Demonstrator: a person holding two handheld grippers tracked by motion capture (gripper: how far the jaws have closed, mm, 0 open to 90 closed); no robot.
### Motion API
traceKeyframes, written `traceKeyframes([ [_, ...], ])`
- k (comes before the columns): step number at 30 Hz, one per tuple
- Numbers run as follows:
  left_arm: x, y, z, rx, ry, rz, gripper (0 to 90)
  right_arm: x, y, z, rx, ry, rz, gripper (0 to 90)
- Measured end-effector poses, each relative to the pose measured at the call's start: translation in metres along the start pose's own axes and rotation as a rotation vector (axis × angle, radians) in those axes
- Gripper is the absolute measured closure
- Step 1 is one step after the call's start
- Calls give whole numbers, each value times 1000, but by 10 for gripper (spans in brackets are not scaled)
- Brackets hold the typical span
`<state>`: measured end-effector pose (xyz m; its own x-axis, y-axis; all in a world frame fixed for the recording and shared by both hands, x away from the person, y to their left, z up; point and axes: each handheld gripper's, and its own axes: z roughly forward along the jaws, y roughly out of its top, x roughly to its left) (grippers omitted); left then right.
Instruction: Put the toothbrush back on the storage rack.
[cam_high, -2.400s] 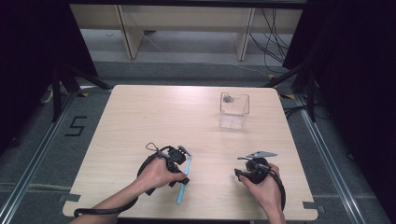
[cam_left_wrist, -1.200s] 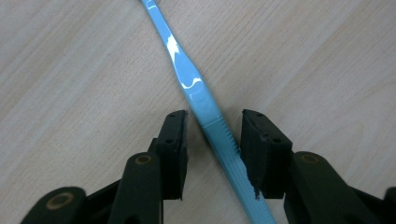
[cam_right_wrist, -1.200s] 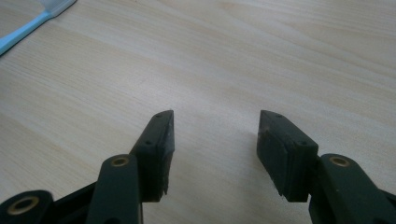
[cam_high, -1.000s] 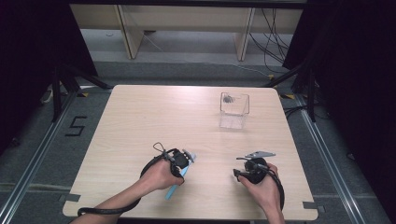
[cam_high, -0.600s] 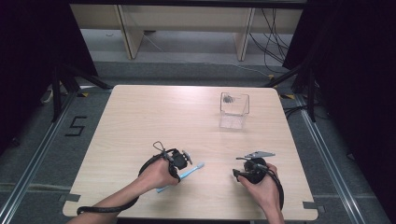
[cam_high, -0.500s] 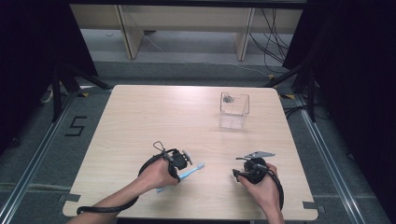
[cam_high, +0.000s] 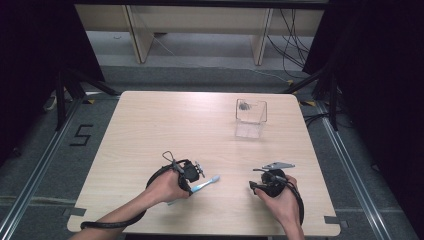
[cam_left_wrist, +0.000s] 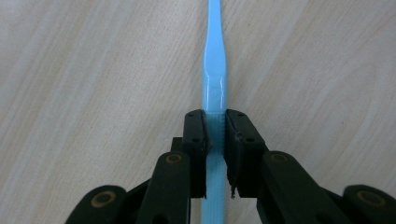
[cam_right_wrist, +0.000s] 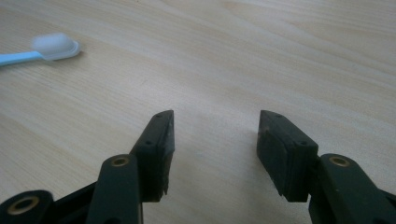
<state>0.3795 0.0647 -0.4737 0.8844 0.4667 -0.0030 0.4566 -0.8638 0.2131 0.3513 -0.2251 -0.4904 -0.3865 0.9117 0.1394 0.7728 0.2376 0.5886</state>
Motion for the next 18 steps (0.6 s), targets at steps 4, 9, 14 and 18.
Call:
traceKeyframes([
  [4,2,-2,-8,-57,-5,2,781,-1,0,1,-17,1,-31,475],
  [9,7,-6,-24,-223,-6,-2,781,3,0,-1,-40,32,-5,488],
  [14,10,-13,-36,-396,-21,-12,781,9,2,-1,-115,117,-11,506],
  [18,13,-22,-42,-549,-10,-36,781,20,5,-2,-171,157,-15,514],
])
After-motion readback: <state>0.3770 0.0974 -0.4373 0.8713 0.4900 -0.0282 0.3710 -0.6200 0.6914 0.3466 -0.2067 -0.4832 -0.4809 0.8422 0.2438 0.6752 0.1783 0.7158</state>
